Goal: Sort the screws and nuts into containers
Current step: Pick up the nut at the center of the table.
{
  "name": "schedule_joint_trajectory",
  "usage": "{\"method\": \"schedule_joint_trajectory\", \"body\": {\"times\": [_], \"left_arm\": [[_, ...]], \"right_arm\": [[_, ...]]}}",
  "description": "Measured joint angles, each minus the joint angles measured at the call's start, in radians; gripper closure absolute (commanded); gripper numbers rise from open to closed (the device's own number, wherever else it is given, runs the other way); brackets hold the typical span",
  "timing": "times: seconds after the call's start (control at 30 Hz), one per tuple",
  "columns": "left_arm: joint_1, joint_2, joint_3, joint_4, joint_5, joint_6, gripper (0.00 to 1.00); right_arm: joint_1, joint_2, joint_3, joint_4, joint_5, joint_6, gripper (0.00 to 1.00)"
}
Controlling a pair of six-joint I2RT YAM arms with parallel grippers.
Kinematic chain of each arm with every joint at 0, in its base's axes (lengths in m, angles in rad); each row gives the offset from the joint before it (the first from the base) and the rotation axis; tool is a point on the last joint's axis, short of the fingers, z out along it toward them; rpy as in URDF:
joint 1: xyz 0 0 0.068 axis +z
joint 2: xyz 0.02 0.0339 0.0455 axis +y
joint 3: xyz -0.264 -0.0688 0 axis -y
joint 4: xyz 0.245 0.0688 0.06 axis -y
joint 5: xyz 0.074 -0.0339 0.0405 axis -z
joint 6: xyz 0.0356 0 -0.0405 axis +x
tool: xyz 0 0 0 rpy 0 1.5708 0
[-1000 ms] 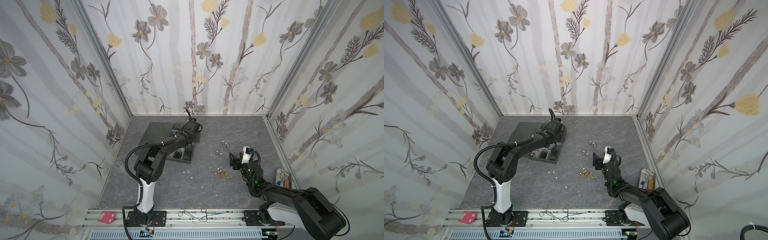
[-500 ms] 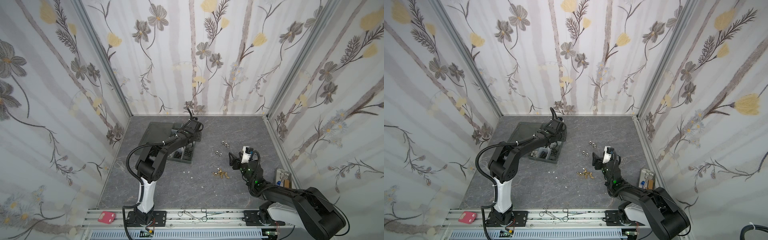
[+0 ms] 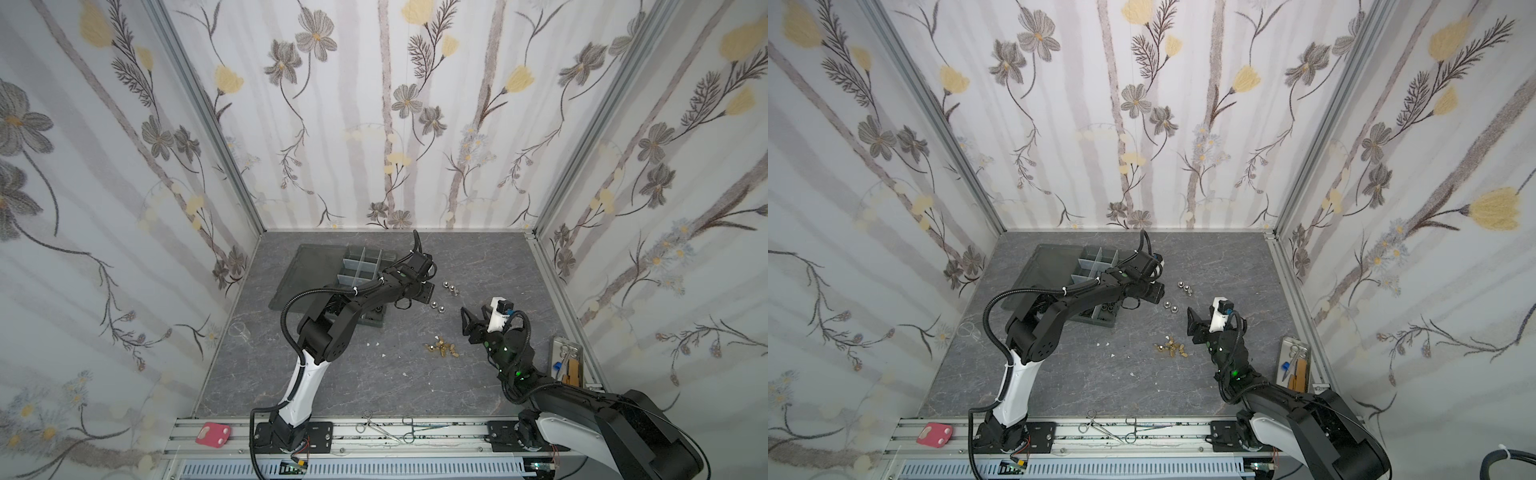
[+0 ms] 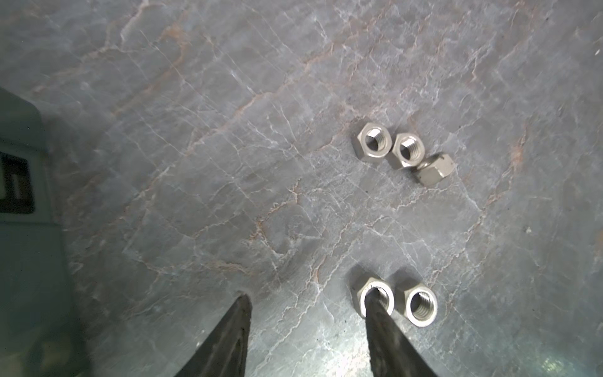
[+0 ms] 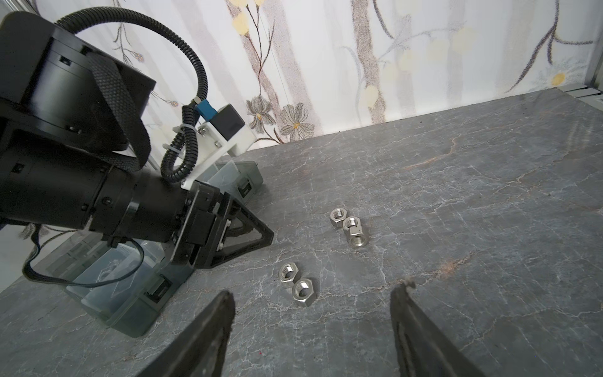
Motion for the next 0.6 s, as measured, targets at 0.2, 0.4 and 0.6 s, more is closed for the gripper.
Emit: {"method": "schedule_joint_trajectory", "body": {"times": [0.2,0.4,0.6], "left_arm": [[-0.038,0.029,0.021,-0.016,0.036,0.037,0.45],[-0.046,0.066,0.032,-0.019,0.032,0.043,0.47],[-0.045,0.085,0.033,0.004,-0.013,0.047,0.51]], "right_arm": [[0.000,0.001,0.002,0.001,0.000,-0.002,0.25],[0.000,0.006,0.002,0.003,0.000,-0.002,0.25],[0.000,0.022,0.009,0.005,0.000,-0.001,0.24]]}}
